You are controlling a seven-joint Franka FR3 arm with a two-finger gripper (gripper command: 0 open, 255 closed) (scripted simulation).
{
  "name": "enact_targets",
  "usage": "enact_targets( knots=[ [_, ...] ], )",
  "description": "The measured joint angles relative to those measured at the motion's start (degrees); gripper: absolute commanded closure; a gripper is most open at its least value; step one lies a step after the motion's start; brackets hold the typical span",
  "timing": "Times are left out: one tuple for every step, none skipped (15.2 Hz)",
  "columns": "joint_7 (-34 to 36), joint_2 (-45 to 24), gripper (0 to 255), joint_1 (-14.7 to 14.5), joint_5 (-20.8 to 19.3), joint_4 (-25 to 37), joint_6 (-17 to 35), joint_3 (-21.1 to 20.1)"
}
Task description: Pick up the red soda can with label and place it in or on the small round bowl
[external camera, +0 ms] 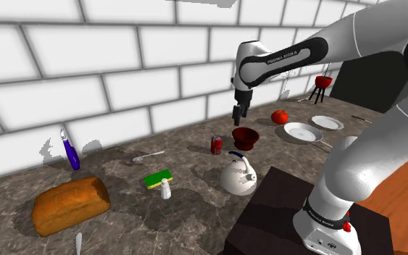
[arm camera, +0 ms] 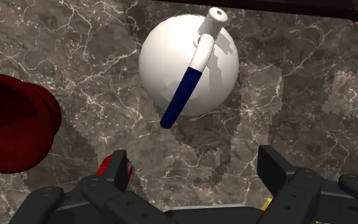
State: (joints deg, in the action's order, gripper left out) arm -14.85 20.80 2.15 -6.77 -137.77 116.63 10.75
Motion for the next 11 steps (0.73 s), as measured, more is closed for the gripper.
enact_targets(
  knots=[
    [-0.64,-2.20,0,0.11,0.21,0.59,1.67,0.63],
    [-1.10,-4.62,0,0.09,0.58,1.17,3.56,1.12],
    [-1.71,-7.07,0,0.09,1.02,2.18,5.05,1.61],
    [-2.57,-9.29,0,0.25,1.44,2.93,6.57,2.23],
    [-3.21,-11.38,0,0.35,1.94,3.34,8.25,2.69],
    [-3.79,-13.48,0,0.38,2.51,3.89,9.80,3.03],
    [-4.45,-15.41,0,0.50,3.09,4.34,11.28,3.39],
    [-5.44,-17.43,0,0.74,3.76,5.51,12.16,3.85],
    [-6.24,-19.46,0,0.89,4.52,6.67,13.02,4.14],
    [-7.04,-21.72,0,1.05,5.38,8.05,13.87,4.35],
    [-8.06,-24.03,0,1.36,6.31,9.16,15.00,4.61]
  ],
)
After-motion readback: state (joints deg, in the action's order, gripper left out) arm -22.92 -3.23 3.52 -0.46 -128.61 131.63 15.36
